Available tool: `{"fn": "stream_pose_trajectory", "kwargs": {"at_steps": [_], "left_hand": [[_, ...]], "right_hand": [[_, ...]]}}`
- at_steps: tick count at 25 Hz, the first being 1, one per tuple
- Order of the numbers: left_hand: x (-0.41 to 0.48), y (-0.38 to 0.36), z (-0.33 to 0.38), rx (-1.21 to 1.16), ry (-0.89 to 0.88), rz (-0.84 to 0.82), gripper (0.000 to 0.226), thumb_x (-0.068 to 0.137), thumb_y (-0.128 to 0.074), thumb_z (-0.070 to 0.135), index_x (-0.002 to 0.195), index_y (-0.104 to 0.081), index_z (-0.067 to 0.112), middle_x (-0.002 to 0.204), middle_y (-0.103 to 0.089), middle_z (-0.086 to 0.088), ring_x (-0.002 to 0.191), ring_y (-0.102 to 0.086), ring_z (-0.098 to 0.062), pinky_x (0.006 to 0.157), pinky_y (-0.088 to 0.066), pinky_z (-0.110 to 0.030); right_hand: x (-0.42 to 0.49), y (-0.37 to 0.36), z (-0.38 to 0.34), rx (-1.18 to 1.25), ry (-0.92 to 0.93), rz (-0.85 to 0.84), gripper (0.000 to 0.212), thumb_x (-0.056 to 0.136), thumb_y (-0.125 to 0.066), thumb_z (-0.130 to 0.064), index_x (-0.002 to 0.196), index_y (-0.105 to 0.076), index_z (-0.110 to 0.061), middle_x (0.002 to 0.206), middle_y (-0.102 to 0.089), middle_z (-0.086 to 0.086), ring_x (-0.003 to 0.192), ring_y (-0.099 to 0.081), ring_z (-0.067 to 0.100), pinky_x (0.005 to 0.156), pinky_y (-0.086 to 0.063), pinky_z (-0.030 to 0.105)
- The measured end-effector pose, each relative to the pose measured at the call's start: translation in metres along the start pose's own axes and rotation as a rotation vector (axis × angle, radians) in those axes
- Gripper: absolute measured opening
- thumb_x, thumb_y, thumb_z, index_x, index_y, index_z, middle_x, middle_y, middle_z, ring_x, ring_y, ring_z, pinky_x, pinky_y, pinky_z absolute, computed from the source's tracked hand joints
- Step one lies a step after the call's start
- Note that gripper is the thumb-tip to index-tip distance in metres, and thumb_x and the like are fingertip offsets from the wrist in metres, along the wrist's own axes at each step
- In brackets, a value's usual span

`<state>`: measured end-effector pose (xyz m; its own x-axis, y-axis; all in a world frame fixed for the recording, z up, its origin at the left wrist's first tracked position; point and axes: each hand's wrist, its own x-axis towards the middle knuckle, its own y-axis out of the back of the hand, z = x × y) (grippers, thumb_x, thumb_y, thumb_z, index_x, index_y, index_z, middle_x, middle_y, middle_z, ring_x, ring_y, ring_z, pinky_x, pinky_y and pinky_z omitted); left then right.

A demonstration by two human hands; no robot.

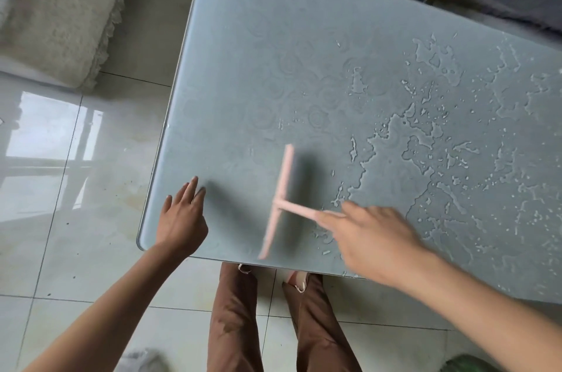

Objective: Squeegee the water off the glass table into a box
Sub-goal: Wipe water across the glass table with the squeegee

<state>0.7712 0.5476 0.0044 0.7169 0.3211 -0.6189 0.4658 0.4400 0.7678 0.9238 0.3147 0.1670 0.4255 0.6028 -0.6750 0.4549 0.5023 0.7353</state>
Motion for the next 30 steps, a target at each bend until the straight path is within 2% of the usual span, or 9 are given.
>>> {"fn": "stream_pose_trajectory", "kwargs": {"at_steps": [3,6,10,14,17,20,22,25,30], "left_hand": [[-0.004,0.001,-0.017,-0.075,0.082,0.014,0.065,0.087,-0.038,0.001,0.149,-0.023,0.009,0.161,-0.005,-0.009,0.147,-0.01,-0.023,0.117,-0.015,-0.039],[-0.01,0.0,-0.037,-0.124,0.208,0.01,0.066,0.087,-0.038,0.001,0.15,-0.018,0.008,0.16,-0.003,-0.014,0.146,-0.01,-0.028,0.116,-0.016,-0.039],[-0.017,-0.002,-0.063,-0.204,0.349,-0.065,0.072,0.084,-0.039,0.0,0.15,-0.01,0.005,0.158,-0.005,-0.019,0.144,-0.012,-0.035,0.114,-0.022,-0.043],[-0.022,-0.007,-0.078,-0.356,0.374,-0.153,0.077,0.081,-0.04,0.0,0.151,-0.008,0.004,0.15,-0.029,-0.018,0.13,-0.036,-0.038,0.099,-0.037,-0.044],[-0.019,-0.007,-0.091,-0.451,0.348,-0.182,0.071,0.082,-0.042,-0.001,0.15,-0.022,0.005,0.147,-0.038,-0.016,0.127,-0.044,-0.036,0.099,-0.038,-0.038],[-0.014,-0.001,-0.103,-0.548,0.348,-0.16,0.055,0.081,-0.042,-0.003,0.135,-0.048,0.005,0.132,-0.054,-0.018,0.118,-0.051,-0.036,0.097,-0.044,-0.038],[-0.012,0.004,-0.105,-0.616,0.356,-0.153,0.044,0.085,-0.043,0.0,0.126,-0.058,0.007,0.121,-0.063,-0.017,0.108,-0.058,-0.035,0.09,-0.048,-0.038],[-0.011,0.005,-0.108,-0.671,0.387,-0.131,0.042,0.086,-0.041,0.001,0.121,-0.063,0.009,0.116,-0.066,-0.015,0.105,-0.06,-0.034,0.088,-0.05,-0.039],[-0.02,-0.007,-0.108,-0.684,0.377,-0.122,0.061,0.077,-0.043,-0.007,0.134,-0.051,0.009,0.128,-0.057,-0.017,0.116,-0.052,-0.034,0.093,-0.046,-0.036]], "right_hand": [[0.042,-0.002,-0.081,0.039,0.164,0.014,0.052,0.088,-0.05,-0.018,0.137,-0.04,-0.029,0.11,-0.053,0.008,0.093,-0.061,0.029,0.065,-0.029,0.033],[0.068,-0.006,-0.114,0.042,0.19,0.033,0.048,0.086,-0.052,-0.015,0.133,-0.047,-0.023,0.109,-0.053,0.01,0.091,-0.061,0.029,0.065,-0.033,0.033],[0.046,-0.009,-0.063,0.063,0.043,-0.069,0.049,0.09,-0.046,-0.017,0.136,-0.043,-0.035,0.114,-0.054,0.009,0.104,-0.059,0.031,0.077,-0.042,0.035],[0.012,0.008,-0.021,-0.043,-0.151,-0.106,0.044,0.093,-0.041,-0.025,0.135,-0.042,-0.039,0.111,-0.056,0.003,0.101,-0.06,0.026,0.076,-0.044,0.033],[0.017,0.024,-0.055,-0.033,-0.09,-0.068,0.044,0.093,-0.041,-0.025,0.135,-0.041,-0.04,0.108,-0.055,0.003,0.098,-0.06,0.027,0.072,-0.04,0.033],[0.06,0.036,-0.127,0.025,0.126,-0.014,0.05,0.091,-0.044,-0.019,0.136,-0.04,-0.041,0.106,-0.055,0.006,0.094,-0.058,0.031,0.067,-0.031,0.033],[0.095,0.042,-0.17,-0.026,0.228,0.014,0.048,0.088,-0.047,-0.016,0.133,-0.048,-0.033,0.106,-0.056,0.009,0.086,-0.055,0.03,0.066,-0.031,0.032],[0.12,0.039,-0.183,-0.091,0.243,-0.004,0.045,0.087,-0.047,-0.014,0.131,-0.051,-0.025,0.111,-0.056,0.01,0.094,-0.058,0.03,0.068,-0.034,0.032],[0.067,0.018,-0.112,-0.083,0.087,-0.1,0.04,0.091,-0.045,-0.019,0.129,-0.047,-0.032,0.111,-0.057,0.007,0.102,-0.059,0.031,0.07,-0.037,0.033]]}}
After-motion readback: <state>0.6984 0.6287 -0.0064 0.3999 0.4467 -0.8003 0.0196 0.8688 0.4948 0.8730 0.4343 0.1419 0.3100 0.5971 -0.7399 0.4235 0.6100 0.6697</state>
